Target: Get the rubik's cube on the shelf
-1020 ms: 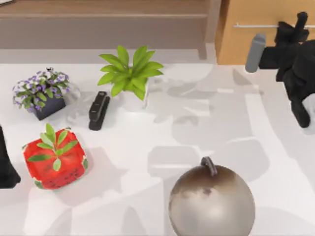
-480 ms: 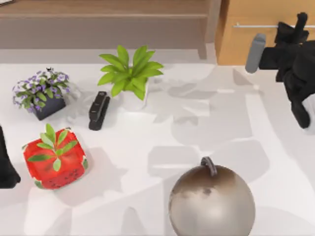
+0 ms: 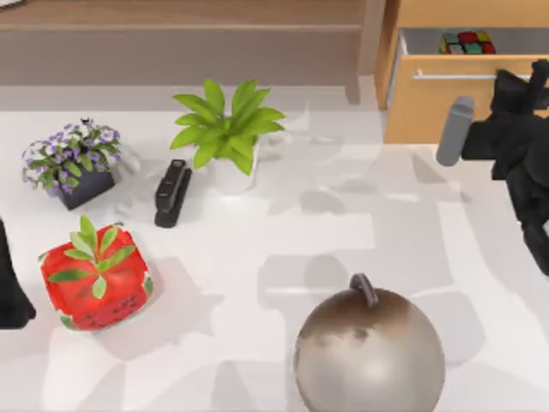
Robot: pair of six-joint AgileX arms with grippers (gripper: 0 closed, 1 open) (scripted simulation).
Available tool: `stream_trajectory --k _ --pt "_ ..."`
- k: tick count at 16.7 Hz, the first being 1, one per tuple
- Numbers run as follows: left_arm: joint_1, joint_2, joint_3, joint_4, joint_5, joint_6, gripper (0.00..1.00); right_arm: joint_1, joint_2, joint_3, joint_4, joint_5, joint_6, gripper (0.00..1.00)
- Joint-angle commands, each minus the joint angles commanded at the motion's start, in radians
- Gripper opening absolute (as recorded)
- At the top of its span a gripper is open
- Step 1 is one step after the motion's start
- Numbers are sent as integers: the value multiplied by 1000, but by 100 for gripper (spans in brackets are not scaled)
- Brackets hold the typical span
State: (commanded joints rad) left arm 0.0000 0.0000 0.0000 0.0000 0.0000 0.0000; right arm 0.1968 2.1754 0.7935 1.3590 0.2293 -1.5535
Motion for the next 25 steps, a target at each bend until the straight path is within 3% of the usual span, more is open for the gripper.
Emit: stream_trajectory --k 7,13,20,25 --pt "0 0 0 0 0 0 100 7 -25 -31 31 10 0 0" --pt "0 0 0 0 0 0 100 40 -92 -250 151 41 1 0" --pt "0 0 0 0 0 0 100 53 -117 -292 192 58 0 0" --pt "0 0 0 0 0 0 100 91 -150 -444 289 95 0 0"
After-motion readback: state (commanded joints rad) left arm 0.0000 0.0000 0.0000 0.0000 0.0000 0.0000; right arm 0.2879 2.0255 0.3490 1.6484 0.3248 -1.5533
